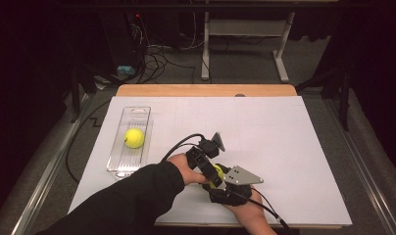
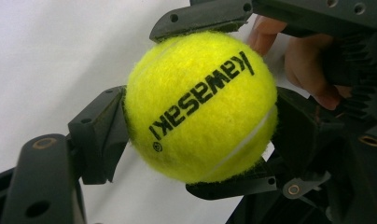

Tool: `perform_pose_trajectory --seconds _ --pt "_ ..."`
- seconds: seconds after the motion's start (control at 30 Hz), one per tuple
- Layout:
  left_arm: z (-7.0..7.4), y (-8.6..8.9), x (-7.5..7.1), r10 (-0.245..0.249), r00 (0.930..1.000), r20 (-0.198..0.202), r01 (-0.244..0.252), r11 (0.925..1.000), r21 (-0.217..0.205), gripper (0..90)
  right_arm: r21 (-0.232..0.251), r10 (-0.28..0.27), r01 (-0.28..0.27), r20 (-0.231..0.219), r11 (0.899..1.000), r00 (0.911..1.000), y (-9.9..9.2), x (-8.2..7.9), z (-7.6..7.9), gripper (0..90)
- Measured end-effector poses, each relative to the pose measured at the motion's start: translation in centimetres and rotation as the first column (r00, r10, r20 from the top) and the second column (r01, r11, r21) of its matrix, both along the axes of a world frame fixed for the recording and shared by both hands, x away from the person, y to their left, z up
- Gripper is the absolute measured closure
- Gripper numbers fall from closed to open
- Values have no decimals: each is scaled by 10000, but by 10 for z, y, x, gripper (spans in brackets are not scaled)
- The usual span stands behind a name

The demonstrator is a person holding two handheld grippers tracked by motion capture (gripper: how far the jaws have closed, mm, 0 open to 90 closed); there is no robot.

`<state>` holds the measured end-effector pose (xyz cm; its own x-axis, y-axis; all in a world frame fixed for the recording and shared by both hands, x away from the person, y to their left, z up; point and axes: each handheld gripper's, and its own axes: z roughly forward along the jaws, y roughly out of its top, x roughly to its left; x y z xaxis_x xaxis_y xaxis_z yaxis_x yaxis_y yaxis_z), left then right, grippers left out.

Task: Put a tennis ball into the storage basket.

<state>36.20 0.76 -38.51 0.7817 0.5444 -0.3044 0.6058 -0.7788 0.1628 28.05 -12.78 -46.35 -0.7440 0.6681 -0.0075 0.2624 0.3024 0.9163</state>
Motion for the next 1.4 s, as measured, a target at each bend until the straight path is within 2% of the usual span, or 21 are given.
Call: perform_pose_trajectory --seconds 0.2,0.33,0.43,0.53,0.6,0.7,0.83,1.07,1.1,1.23,1.4 --pt "3 -1 -1 -155 9998 130 151 9994 299 263 25 10 -10 2 10000 10000 0 0 0 271" --pt "5 -2 -2 -34 9997 223 29 9998 219 264 98 6 -8 147 10000 9999 0 0 0 257" --pt "7 -2 -1 16 9996 272 -20 9998 178 265 324 16 -21 167 9995 9999 0 0 0 139" --pt "10 -1 0 107 9993 348 -113 9998 173 265 291 11 -17 213 9996 9998 1 1 0 4" --pt "10 0 1 146 9991 392 -154 9996 216 265 279 3 -7 157 9996 9999 1 0 0 0" --pt "11 3 2 192 9988 455 -207 9993 313 265 298 -64 53 383 9995 9992 -1 0 1 0" --pt "13 10 5 362 9978 561 -385 9984 402 265 271 -310 299 406 9992 9987 -8 -1 3 0" --pt "20 31 13 785 9937 798 -833 9948 592 264 59 -693 691 444 9976 9966 -31 1 4 0" --pt "20 34 14 965 9918 837 -1011 9935 522 264 25 -819 819 430 9966 9957 -35 2 4 0" --pt "25 47 17 1145 9895 881 -1200 9910 598 264 -41 -1242 1245 466 9922 9912 -50 4 4 0" --pt "30 67 21 1520 9834 988 -1584 9855 602 264 -38 -1762 1765 383 9843 9836 -71 5 4 0"
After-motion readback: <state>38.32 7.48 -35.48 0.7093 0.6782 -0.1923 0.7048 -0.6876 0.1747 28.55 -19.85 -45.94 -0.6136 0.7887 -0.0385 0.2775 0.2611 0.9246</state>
